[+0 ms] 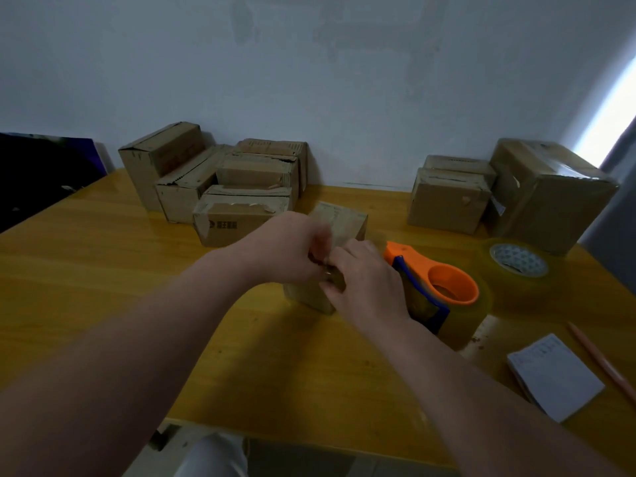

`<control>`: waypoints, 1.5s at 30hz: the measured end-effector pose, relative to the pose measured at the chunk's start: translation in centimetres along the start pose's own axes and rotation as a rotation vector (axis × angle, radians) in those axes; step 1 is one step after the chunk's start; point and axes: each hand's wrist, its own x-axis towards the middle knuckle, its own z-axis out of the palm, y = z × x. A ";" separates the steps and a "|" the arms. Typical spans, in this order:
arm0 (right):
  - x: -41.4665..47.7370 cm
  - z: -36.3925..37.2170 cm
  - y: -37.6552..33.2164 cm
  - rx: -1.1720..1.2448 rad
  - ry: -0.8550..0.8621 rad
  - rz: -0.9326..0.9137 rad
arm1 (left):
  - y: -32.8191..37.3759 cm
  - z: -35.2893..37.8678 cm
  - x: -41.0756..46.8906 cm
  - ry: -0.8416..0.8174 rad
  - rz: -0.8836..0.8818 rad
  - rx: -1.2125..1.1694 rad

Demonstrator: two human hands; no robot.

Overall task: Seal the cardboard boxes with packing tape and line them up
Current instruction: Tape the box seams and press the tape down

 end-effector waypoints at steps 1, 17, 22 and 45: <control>0.0 0.0 0.1 0.006 -0.002 0.002 | 0.1 -0.2 0.0 -0.002 -0.037 -0.087; 0.8 0.3 0.2 0.099 0.051 -0.035 | 1.3 -1.1 0.6 0.015 -0.326 -0.481; 2.0 -1.7 1.0 0.270 0.097 0.135 | -0.4 -1.4 -0.4 0.234 -0.320 -0.706; 4.7 -5.3 1.2 0.406 -0.170 0.434 | 1.6 1.0 -2.4 0.187 -0.255 -0.358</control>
